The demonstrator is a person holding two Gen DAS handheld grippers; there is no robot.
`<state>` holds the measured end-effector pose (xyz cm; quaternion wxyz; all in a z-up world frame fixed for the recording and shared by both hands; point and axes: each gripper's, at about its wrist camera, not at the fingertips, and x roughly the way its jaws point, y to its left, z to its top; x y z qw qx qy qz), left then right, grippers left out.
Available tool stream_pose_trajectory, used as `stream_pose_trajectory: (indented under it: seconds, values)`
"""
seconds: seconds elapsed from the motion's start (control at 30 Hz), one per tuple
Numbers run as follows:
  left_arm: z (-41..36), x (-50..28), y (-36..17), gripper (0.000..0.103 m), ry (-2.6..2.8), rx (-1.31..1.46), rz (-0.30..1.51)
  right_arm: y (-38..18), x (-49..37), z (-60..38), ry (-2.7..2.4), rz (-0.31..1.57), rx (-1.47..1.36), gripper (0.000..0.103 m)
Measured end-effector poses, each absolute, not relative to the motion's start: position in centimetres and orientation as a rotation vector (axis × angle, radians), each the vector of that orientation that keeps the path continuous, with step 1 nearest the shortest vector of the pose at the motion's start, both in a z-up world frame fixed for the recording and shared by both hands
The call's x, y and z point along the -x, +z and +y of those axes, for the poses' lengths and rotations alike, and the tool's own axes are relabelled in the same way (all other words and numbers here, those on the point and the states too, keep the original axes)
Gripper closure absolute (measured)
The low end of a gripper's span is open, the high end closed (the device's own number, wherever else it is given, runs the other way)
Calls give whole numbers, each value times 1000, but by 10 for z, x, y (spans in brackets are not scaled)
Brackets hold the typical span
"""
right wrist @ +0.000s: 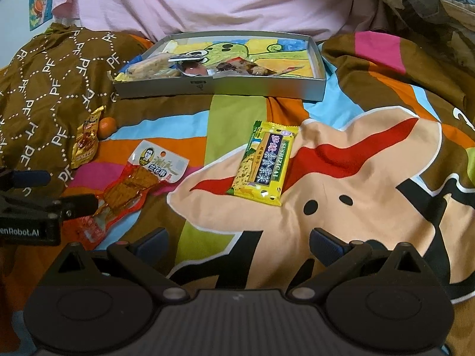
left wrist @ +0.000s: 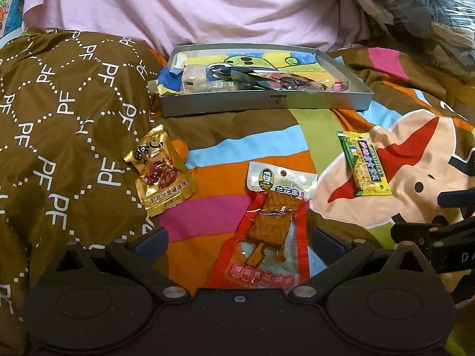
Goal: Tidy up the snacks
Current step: 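Reach the right tool to the yellow-green cracker bar while the left tool approaches the red tofu pack, then grasp the yellow-green cracker bar with the right tool while the left tool lowers onto the red tofu pack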
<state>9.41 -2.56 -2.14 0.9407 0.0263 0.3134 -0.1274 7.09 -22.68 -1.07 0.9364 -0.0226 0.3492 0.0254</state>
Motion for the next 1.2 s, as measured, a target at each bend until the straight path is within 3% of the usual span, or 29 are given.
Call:
stream_pose_trajectory:
  seconds: [0.57,1.03,1.2]
  values:
    - [-49,-123,-40,1,-424,-170,629,-11,-158,-237,44,753,109,0]
    - [-59,-158,-59,1,-473,-191,738,-34,-205,-231,-27,797,119,0]
    - [-58,-160,-58,1,-490,-198,753,-37,-197,-231,-27,752,115,10]
